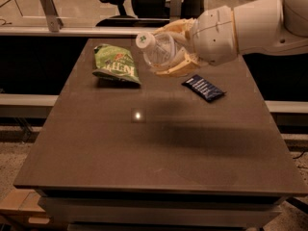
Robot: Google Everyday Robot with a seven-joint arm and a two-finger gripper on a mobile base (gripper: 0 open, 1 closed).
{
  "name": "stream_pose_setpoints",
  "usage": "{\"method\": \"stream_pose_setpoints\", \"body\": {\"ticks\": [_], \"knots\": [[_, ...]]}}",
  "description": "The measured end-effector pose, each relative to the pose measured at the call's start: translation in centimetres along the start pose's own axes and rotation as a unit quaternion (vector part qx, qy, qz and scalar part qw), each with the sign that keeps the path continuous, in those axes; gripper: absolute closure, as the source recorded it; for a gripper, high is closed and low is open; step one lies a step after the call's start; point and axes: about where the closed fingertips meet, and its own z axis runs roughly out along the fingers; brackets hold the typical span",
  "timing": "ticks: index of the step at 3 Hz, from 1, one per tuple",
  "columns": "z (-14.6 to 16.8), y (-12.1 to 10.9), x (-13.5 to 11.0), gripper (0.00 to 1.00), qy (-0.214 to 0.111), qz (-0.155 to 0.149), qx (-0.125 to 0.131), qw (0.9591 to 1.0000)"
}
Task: Place blue plastic bottle upright
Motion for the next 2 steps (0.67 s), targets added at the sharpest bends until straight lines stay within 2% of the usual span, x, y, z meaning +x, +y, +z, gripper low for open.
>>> {"method": "stream_pose_setpoints", "body": {"ticks": [1,2], "knots": [[0.3,-0.3,0.4,1.0,-0.006,0.003,0.005,1.0],[1.5,0.9,1.3,1.0,-0.061,0.083,0.005,0.9947]]}}
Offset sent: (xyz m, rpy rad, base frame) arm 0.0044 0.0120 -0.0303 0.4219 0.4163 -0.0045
